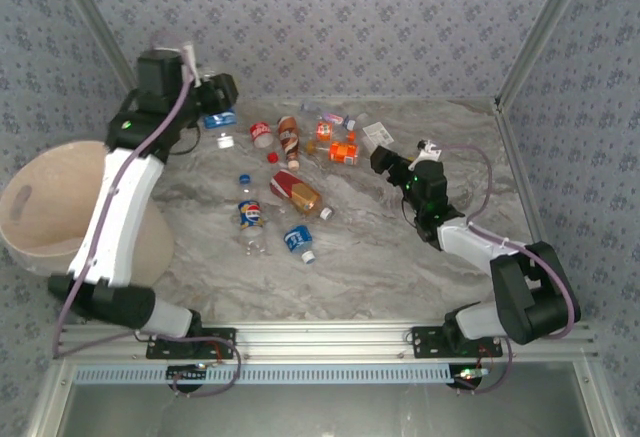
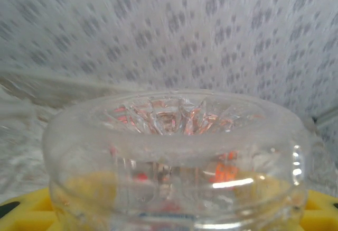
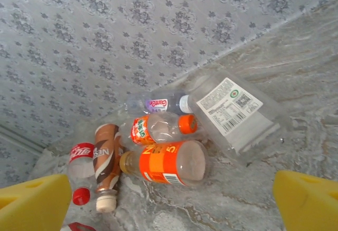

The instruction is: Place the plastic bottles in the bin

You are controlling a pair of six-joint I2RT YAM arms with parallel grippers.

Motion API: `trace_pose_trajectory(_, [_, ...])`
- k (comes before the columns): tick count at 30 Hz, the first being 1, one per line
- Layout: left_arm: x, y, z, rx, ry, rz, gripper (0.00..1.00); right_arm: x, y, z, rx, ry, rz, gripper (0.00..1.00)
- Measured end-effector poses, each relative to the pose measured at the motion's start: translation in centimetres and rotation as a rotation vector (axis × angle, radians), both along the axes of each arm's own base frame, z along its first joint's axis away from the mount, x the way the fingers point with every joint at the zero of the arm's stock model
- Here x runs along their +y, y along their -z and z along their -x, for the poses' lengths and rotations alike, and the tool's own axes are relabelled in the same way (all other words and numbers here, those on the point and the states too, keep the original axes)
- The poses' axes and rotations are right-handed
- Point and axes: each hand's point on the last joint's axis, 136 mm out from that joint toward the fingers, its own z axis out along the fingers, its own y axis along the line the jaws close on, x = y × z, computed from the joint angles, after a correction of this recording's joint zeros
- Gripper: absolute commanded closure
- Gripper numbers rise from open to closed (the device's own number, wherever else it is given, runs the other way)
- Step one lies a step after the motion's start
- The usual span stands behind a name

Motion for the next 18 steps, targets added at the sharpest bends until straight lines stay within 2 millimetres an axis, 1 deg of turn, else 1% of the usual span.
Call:
trace_pose_trajectory(1, [1.2, -1.4, 1.3, -0.03, -0.038, -0.014, 0.49, 0.1, -0.1, -0.2, -0.002, -0.008, -0.003, 0.0])
trace_pose_trajectory(3, [3.7, -3.2, 3.4, -0.062, -0.127, -0.051, 0.49, 0.3, -0.4, -0.7, -0.005, -0.023, -0.01, 0.0])
trace_pose_trajectory(4, [4.9, -3.6, 4.0, -0.065, -0.171, -0.071, 0.49, 0.3, -0.4, -0.8, -0.007, -0.027, -0.012, 0.0])
trace_pose_trajectory(6, [8.5, -4.1, 5.4, -0.058, -0.3, -0.121, 0.49, 0.3, -0.6, -0.9, -0.014, -0.038, -0.019, 0.0])
trace_pose_trajectory(7, [10.1, -4.0, 5.9, -0.05, -0.36, -0.142, 0.49, 0.4, -0.7, -0.9, -0.018, -0.044, -0.022, 0.0])
trace_pose_trajectory(10, [16.9, -3.5, 8.1, -0.009, -0.593, -0.196, 0.49, 0.4, -1.2, -1.0, -0.034, -0.066, -0.033, 0.0])
trace_pose_trajectory(12, [21.2, -2.8, 10.2, 0.024, -0.751, -0.231, 0.49, 0.6, -1.5, -1.0, -0.038, -0.089, -0.039, 0.0])
trace_pose_trajectory(14, [24.2, -1.9, 12.1, 0.057, -0.866, -0.262, 0.49, 1.1, -2.2, -0.9, -0.057, -0.129, -0.052, 0.0])
trace_pose_trajectory(16, [26.4, -0.9, 13.4, 0.086, -0.949, -0.284, 0.47, 2.0, -3.3, -0.6, -0.098, -0.194, -0.071, 0.0])
trace_pose_trajectory(18, [28.9, 0.6, 14.6, 0.118, -1.046, -0.302, 0.47, 3.3, -4.7, -0.1, -0.154, -0.274, -0.09, 0.0])
